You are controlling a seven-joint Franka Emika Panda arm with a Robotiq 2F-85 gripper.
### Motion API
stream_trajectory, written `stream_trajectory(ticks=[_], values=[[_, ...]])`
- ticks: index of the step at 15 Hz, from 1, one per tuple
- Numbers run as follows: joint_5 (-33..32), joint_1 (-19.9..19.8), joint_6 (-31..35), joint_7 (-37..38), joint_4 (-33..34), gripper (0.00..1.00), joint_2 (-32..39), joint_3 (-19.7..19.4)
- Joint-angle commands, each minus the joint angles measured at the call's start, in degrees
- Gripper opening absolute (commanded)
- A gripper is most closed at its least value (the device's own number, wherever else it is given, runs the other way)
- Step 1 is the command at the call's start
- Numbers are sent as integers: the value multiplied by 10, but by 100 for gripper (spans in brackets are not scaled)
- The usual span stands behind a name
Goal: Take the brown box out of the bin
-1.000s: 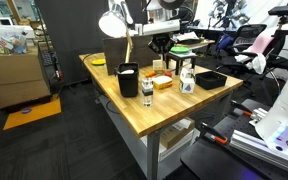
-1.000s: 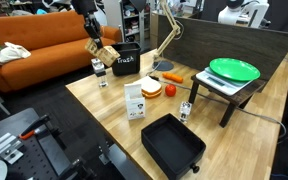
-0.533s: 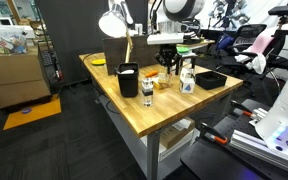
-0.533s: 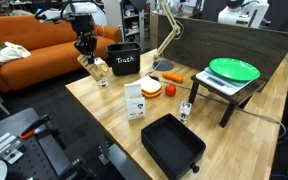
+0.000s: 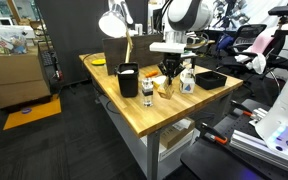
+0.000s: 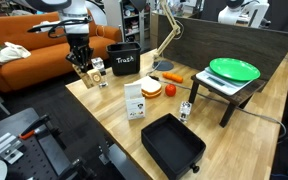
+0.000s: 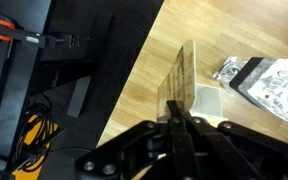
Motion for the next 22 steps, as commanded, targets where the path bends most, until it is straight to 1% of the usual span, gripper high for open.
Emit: stream_trajectory(ticks=[1,7,12,13,14,15,17,20,21,22], values=[[51,-9,40,-9,-18,0,-3,17],[118,-7,68,-29,-36,0,3,24],[190,-4,93,-80,-46,0,8,29],[204,-4,95,-91,-47,2,8,31],[218,-3,96,-103,-47,27,8,32],[231,-3,97,-113,-47,27,8,33],[252,-4,97,-130,-48,38,8,35],[274,-3,98,-149,-50,59,8,37],[277,-3,98,-150,-51,65,6,38],[271,-3,97,-145,-53,73,4,38]])
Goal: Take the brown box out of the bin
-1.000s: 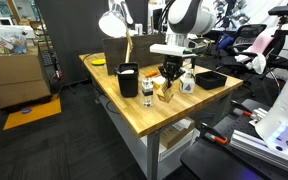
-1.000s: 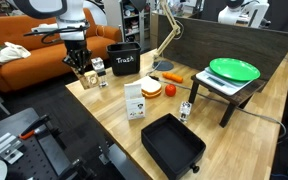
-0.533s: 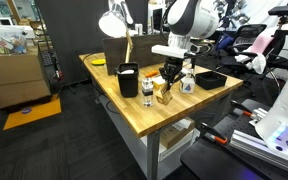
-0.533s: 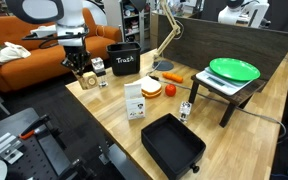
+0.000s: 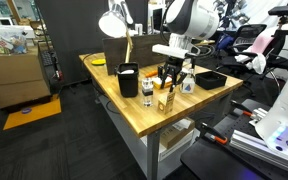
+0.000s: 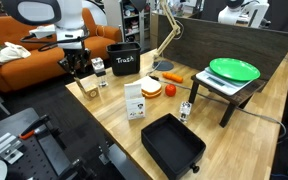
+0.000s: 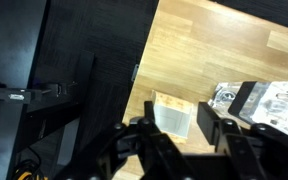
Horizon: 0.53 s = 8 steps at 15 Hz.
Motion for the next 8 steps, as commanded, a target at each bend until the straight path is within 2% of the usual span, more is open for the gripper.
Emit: stream_trajectory(ticks=[1,4,8], values=[[10,-4,17,-14,-7,81,-3,9],[-17,-5,29,-5,-10,99,-17,10],[-103,-9,44,23,-15,100,-52,12]])
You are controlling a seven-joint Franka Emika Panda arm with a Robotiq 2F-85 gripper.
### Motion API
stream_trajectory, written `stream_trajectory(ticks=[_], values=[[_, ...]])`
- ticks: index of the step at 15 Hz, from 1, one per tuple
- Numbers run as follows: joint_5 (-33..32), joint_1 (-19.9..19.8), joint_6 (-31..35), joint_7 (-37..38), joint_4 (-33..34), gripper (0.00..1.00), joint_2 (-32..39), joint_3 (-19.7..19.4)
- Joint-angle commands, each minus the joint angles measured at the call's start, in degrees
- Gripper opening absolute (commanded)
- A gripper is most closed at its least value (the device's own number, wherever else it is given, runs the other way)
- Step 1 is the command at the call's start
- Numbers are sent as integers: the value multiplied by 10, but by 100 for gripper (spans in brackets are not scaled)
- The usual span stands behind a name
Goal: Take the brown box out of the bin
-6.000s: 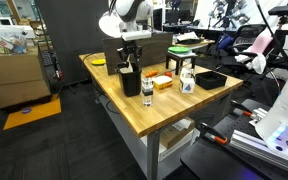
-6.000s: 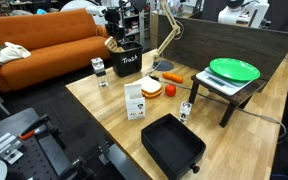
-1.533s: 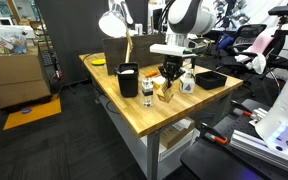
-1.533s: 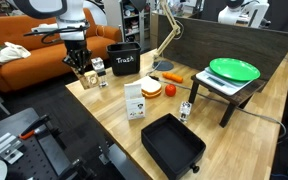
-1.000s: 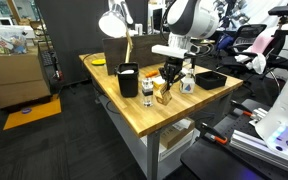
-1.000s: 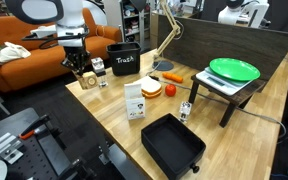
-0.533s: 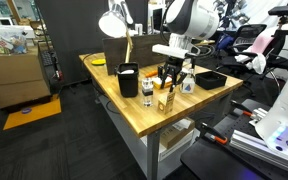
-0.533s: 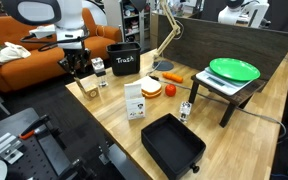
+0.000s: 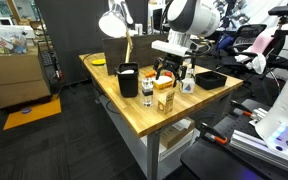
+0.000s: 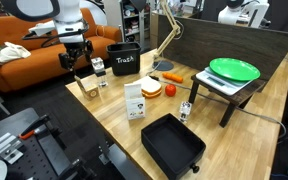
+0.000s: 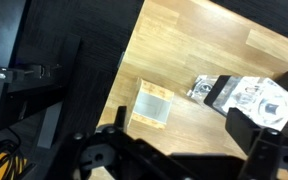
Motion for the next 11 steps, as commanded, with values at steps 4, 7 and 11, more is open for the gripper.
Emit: stream_trajectory(ticks=[4,7,11], values=[[-89,-7,4,28,0,100,-46,9],[-94,-7,1,34,-3,100,-55,11],[-94,-7,1,34,-3,100,-47,11]])
